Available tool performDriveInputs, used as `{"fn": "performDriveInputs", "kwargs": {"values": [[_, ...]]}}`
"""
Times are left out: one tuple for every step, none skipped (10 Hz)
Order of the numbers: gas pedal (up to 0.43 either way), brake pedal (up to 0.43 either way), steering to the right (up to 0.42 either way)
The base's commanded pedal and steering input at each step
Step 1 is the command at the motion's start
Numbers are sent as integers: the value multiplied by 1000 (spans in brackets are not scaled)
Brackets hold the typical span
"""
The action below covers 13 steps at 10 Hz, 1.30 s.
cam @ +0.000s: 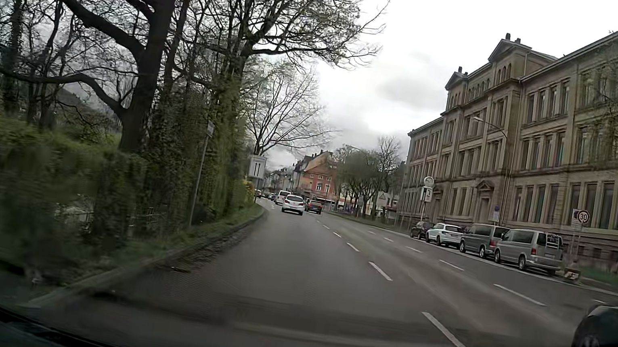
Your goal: Follow the waypoints while adhering to traffic rules and regulations
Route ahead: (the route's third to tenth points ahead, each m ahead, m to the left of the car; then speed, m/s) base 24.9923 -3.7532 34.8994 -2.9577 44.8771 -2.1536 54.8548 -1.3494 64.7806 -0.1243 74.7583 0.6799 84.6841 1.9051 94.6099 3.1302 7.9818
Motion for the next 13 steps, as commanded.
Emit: {"fn": "performDriveInputs", "kwargs": {"values": [[118, 0, -6], [118, 0, -6], [118, 0, -6], [118, 0, -6], [118, 0, -6], [118, 0, -6], [118, 0, -6], [118, 0, -6], [118, 0, -6], [118, 0, -6], [118, 0, -6], [118, 0, -6], [118, 0, -6]]}}
